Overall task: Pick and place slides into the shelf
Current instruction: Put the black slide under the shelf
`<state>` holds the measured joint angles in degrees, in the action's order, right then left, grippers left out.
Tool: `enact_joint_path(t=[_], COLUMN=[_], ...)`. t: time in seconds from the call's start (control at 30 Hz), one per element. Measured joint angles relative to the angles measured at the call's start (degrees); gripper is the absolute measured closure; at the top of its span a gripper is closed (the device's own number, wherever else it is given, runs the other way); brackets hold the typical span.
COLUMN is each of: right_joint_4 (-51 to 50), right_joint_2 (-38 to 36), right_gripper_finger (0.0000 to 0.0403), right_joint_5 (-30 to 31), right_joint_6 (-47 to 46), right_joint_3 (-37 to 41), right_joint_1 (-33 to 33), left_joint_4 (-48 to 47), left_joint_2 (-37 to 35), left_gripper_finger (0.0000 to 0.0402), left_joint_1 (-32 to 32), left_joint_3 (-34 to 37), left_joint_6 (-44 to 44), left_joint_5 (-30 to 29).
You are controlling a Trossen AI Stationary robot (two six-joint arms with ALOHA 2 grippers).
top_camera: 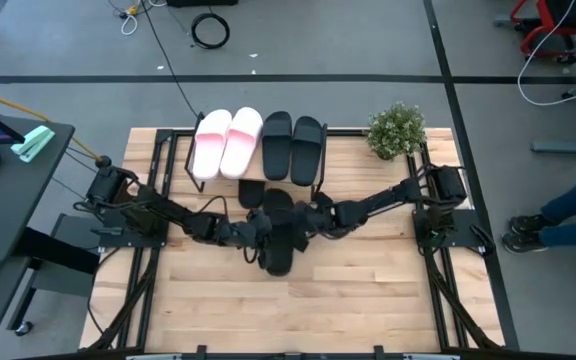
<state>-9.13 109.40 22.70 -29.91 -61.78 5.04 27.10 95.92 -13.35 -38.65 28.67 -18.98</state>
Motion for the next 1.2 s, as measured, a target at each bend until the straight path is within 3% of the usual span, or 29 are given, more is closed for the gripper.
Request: enact_joint_path(t=[0.13,0.37,0.87,1.2], right_joint_4=[-2.0,-5.1,-5.0,-5.0], right_joint_2=[0.0,0.0,0.0,0.0], right_gripper_finger=[0.0398,0.0399,0.04,0.0399], right_joint_5=[-1.7,-2.1,-0.2,1.1], right_joint_6=[-0.8,-3.6,-7.7,-5.5], right_joint_3=[0.0,0.0,0.0,-1.7], right_joint_1=[-1.0,3.8,8.6,9.7], left_joint_4=[-0.6,-1.3,1.2,6.4], left_joint_2=[0.0,0.0,1.2,7.7], left_gripper_finger=[0.0392,0.0395,0.0394,0.0398], left_joint_1=[-0.1,-4.2,-13.7,-12.1], left_joint_3=[0.0,0.0,0.0,0.0], left_joint_6=[0.2,3.6,2.6,2.5], left_joint_5=[2.0,8.9,9.2,9.2])
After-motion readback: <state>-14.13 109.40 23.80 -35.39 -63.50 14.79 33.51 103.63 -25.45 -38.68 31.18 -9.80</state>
